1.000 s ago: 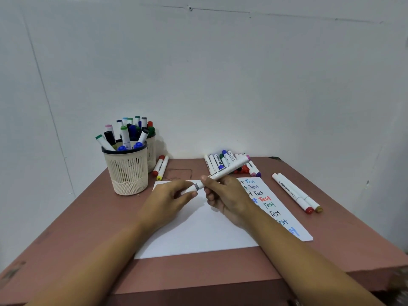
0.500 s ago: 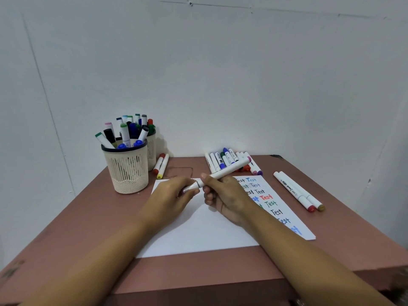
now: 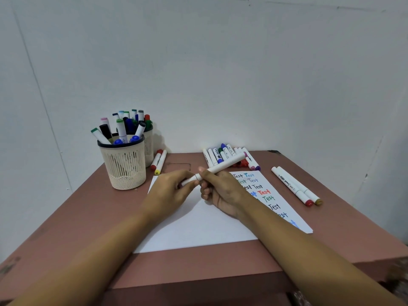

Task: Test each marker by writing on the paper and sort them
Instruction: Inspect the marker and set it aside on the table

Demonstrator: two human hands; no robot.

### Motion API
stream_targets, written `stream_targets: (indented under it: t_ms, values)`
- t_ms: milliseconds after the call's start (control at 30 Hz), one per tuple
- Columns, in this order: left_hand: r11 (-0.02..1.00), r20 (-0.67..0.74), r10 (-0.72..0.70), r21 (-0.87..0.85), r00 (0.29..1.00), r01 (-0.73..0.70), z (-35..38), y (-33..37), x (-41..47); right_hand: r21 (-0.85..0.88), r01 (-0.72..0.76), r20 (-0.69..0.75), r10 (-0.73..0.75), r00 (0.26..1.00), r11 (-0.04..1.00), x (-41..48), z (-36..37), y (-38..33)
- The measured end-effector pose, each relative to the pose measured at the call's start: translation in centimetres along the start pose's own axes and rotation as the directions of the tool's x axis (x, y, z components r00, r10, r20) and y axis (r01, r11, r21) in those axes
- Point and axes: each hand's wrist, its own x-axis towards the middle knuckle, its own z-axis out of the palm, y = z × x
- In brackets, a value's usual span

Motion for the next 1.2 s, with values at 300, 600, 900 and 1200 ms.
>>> stream_targets:
  t_ms: [300,600,900,1200]
  values:
    - [0.868,0.005,-0.427,-0.277,0.904,0.411,-1.0,-1.4,0.6,-0.431,0.007,-0.282,-0.142,0.949,0.902,-0.6,0.1,-1.6]
    - [0.796,0.149,-0.499,-0.31,0.854,0.52,-1.7,-2.2,0.8,-0.882,0.413,0.443,-0.698,0.563,-0.227,1.2,-2.4,0.7]
    - [0.944,0.007,-0.325,-0.058,0.946,0.325,-1.2,-2.4,0.1,-0.917,0.394,0.357,-0.565,0.744,-0.062,0.2,-2.7,0.4]
    - [0.867,0.378,-0.446,0.406,0.811,0.288,-1.1,-3.2,-0.2,-0.985,-0.09,-0.158,-0.552,0.818,0.148,-0.6,-6.8,-3.2]
